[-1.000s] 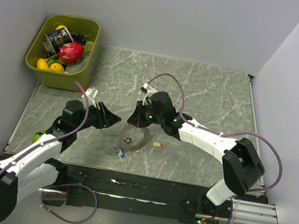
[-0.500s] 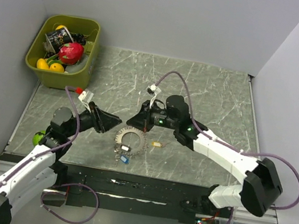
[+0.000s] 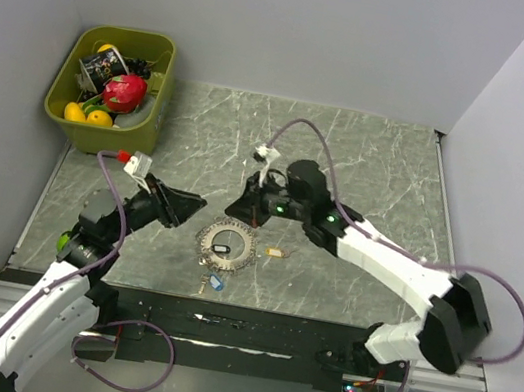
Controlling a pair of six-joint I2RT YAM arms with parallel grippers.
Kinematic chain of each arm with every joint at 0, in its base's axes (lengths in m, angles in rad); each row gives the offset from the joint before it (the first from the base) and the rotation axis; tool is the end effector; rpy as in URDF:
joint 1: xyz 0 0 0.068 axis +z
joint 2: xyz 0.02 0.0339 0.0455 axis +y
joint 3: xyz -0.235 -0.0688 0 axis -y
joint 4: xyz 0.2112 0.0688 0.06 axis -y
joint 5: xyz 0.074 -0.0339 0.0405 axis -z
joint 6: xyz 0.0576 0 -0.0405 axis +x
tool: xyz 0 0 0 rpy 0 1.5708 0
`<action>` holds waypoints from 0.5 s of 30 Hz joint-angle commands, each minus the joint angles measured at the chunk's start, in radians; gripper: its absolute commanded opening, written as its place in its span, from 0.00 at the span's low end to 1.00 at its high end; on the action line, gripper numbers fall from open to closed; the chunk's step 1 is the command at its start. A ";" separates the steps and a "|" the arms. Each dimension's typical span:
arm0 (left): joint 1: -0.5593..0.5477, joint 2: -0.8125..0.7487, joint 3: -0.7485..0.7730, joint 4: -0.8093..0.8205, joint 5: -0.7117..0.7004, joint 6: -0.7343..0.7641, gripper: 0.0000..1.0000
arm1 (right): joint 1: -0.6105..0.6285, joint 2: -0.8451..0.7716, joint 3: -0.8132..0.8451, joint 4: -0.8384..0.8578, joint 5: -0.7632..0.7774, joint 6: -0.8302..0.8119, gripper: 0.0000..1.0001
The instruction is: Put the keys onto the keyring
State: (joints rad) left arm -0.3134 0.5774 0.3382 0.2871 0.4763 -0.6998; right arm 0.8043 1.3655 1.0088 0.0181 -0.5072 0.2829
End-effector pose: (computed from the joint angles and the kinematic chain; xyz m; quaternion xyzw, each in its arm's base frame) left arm 0.1512 -0.0768 0.2560 0.0388 0.6908 -0.4836 0.5361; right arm 0.1936 0.2414 0.2847 -0.3437 0.7260 0.4646 0.3728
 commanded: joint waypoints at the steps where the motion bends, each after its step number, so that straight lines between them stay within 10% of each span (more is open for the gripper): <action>1: 0.004 0.024 0.021 -0.135 -0.198 -0.039 0.44 | -0.005 0.174 0.143 -0.185 0.117 0.016 0.11; 8: 0.023 0.228 0.039 -0.184 -0.260 -0.070 0.50 | 0.003 0.398 0.327 -0.279 0.133 0.082 0.48; 15: 0.068 0.566 0.087 -0.076 -0.119 -0.079 0.49 | 0.003 0.527 0.387 -0.293 0.164 0.137 0.57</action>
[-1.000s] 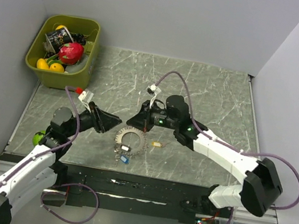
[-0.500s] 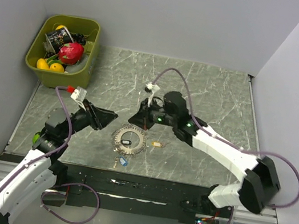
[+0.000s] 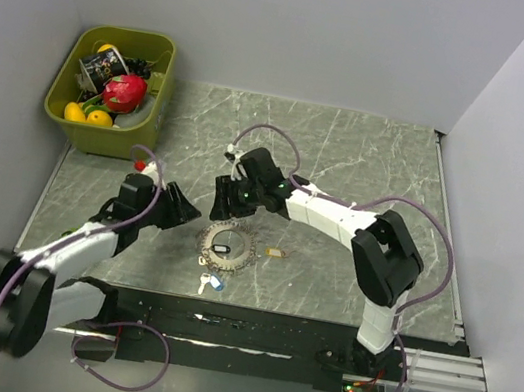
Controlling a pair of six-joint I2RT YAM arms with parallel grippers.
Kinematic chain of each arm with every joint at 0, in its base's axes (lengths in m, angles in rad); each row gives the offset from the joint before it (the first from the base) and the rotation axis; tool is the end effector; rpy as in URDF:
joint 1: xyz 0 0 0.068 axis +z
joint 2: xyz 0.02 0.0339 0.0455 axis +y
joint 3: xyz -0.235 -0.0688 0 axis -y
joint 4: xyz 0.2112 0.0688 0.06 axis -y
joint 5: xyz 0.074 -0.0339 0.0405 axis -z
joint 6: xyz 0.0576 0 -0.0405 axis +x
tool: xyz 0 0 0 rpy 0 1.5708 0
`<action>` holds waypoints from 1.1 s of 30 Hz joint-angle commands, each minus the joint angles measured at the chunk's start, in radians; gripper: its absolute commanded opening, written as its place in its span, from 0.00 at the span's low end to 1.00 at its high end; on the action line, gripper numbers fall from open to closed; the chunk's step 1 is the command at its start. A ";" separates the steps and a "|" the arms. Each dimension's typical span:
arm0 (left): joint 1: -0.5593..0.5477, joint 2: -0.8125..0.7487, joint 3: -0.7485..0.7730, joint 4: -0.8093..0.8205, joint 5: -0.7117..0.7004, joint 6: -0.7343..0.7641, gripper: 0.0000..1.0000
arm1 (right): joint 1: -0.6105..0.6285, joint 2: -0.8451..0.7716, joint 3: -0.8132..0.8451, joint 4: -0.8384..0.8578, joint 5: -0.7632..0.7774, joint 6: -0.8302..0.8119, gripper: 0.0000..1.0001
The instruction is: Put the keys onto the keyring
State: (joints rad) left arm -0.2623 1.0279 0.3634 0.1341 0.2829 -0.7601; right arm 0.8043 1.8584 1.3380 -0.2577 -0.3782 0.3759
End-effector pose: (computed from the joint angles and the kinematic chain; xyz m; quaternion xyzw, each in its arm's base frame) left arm 0.2019 -0.0709 0.1663 -0.1437 0.8498 -0.3474 0.3693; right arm 0.2556 0.2961 0.1964 -0.2635 0.8699 0.3551 0.2186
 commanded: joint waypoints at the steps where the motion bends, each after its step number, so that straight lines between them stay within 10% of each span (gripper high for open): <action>1: 0.017 0.145 0.069 0.114 0.102 -0.013 0.49 | 0.003 0.044 0.062 -0.012 0.033 0.050 0.57; 17: 0.017 0.567 0.204 0.324 0.245 -0.010 0.43 | -0.053 0.150 0.009 0.182 0.012 0.161 0.46; 33: 0.017 0.621 0.174 0.322 0.249 -0.018 0.38 | -0.065 0.208 0.000 0.204 -0.039 0.161 0.41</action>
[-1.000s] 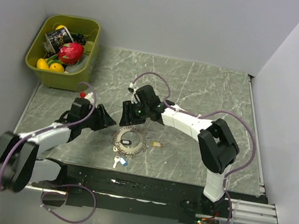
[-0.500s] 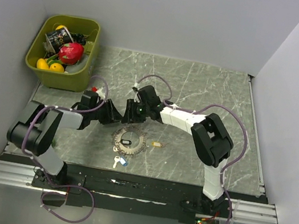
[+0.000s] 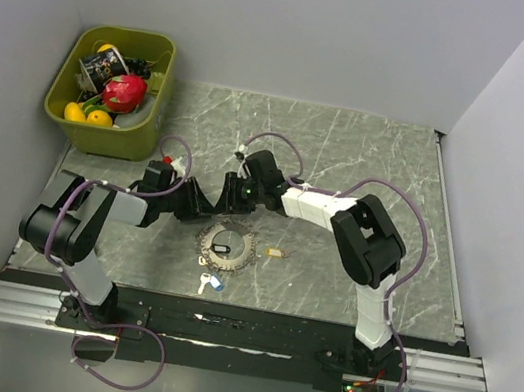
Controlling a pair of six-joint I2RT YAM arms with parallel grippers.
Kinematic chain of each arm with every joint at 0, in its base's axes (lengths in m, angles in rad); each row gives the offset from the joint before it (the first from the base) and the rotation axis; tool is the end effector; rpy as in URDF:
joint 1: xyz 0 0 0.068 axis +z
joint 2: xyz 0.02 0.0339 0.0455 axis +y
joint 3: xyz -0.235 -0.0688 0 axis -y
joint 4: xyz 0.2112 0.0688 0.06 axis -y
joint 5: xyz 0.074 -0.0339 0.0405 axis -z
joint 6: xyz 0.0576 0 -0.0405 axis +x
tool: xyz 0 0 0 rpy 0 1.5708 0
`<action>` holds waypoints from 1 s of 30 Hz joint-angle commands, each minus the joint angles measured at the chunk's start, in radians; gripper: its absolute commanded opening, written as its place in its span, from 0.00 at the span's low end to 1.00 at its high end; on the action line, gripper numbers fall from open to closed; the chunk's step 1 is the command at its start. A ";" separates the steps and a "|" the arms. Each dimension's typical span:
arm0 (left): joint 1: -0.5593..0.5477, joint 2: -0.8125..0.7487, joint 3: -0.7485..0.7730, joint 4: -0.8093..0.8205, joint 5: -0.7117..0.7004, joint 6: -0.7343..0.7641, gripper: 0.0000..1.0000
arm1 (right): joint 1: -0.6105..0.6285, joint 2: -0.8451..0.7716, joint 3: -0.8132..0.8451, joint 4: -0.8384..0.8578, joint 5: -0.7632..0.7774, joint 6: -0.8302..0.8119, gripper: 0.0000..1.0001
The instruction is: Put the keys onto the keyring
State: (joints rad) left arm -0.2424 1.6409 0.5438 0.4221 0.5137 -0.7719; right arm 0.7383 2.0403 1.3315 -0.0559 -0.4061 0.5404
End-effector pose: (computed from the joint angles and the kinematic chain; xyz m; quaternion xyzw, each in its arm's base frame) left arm 0.2681 -0.0954 0.1098 -0.1219 0.8702 -0.4036 0.2549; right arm 0.2933 0.2977 0.1433 -0.1677 0.8888 0.3781 0.1976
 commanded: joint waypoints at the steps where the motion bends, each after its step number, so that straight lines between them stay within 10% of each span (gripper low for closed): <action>1: -0.003 0.010 -0.011 0.033 0.022 -0.006 0.37 | 0.001 0.026 0.005 -0.007 -0.010 -0.007 0.40; 30: -0.035 0.080 -0.056 0.236 0.160 -0.132 0.24 | -0.022 0.078 -0.012 -0.009 -0.117 0.023 0.21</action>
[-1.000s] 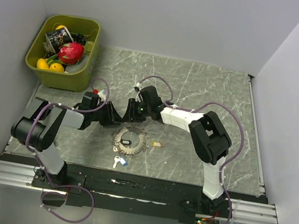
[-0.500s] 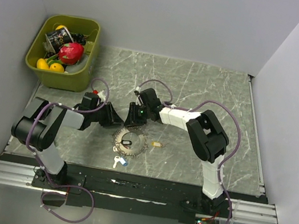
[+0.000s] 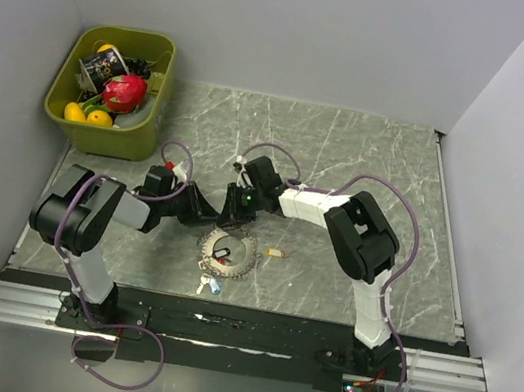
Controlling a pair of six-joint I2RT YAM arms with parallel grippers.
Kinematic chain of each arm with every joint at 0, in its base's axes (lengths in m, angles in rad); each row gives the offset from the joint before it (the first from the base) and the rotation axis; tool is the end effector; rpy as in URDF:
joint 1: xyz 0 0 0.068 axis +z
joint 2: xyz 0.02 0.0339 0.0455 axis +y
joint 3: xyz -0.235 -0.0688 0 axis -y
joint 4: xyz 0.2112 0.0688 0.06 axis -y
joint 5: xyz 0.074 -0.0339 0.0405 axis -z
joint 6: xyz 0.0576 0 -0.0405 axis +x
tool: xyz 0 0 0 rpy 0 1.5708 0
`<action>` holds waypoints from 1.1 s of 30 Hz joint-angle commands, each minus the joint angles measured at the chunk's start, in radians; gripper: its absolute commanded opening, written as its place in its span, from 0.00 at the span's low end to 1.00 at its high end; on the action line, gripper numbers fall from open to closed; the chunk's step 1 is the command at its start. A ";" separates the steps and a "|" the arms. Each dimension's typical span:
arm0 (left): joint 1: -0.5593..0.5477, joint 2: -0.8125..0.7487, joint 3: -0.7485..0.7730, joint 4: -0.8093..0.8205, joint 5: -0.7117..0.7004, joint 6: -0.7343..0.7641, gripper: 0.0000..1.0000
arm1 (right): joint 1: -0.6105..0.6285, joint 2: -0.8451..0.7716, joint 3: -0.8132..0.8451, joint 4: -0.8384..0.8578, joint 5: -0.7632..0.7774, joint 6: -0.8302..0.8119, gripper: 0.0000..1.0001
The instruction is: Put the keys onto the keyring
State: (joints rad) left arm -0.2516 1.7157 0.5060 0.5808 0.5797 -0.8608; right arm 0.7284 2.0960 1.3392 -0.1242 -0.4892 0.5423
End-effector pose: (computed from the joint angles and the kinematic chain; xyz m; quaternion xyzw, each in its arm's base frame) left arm 0.2667 -0.1011 0.0978 -0.1324 0.8535 -0.4459 0.2348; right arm 0.2894 0.2945 0.1191 -0.1664 0.9015 0.3781 0.1288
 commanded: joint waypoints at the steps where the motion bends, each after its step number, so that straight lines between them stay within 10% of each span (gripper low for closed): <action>1: -0.026 -0.002 -0.018 0.076 0.091 -0.041 0.24 | -0.017 0.022 -0.025 0.075 -0.044 0.027 0.20; 7: -0.026 -0.060 -0.009 0.041 0.066 -0.018 0.25 | -0.029 0.025 -0.049 0.120 -0.101 0.044 0.00; 20: -0.025 -0.343 -0.023 -0.110 -0.067 0.108 0.39 | -0.037 -0.148 -0.175 0.285 -0.109 0.024 0.00; 33: -0.020 -0.364 -0.210 0.227 0.100 0.108 0.40 | -0.040 -0.273 -0.281 0.408 -0.130 0.018 0.00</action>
State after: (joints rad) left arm -0.2737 1.3491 0.3271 0.6117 0.5877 -0.7624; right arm 0.6968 1.8908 1.0843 0.1963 -0.6041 0.5720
